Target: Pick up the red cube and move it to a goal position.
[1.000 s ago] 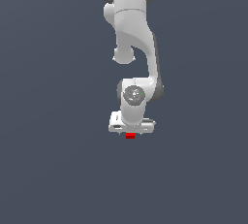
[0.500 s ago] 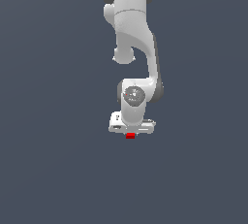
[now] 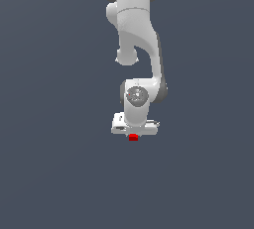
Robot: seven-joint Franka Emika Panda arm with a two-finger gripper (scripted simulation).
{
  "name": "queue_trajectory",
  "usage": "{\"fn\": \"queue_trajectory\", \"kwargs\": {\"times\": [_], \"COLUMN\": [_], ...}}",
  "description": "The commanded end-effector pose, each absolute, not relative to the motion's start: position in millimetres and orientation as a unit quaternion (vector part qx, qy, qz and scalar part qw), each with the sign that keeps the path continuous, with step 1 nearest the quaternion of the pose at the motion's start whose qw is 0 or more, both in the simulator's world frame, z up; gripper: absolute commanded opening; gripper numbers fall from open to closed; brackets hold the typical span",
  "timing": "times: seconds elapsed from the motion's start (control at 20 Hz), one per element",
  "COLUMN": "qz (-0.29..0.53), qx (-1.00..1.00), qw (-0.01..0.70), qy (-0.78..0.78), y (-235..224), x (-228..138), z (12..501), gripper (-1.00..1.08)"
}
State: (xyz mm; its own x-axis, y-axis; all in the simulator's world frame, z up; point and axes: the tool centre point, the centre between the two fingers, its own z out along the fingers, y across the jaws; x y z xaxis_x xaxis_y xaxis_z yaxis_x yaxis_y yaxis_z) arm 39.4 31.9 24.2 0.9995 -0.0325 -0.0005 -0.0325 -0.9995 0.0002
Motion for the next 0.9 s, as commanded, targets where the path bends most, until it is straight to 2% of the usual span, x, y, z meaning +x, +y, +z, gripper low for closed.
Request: {"fn": "queue_trajectory", "kwargs": {"times": [0.0, 0.85], "qz": [0.0, 0.0], "qx": [1.0, 1.0], "qw": [0.0, 0.0], "qy": [-0.016, -0.016], "y": [32.0, 32.0], "x": [35.0, -24.5], "z": [27.4, 60.6], "gripper": [-1.0, -1.0]}}
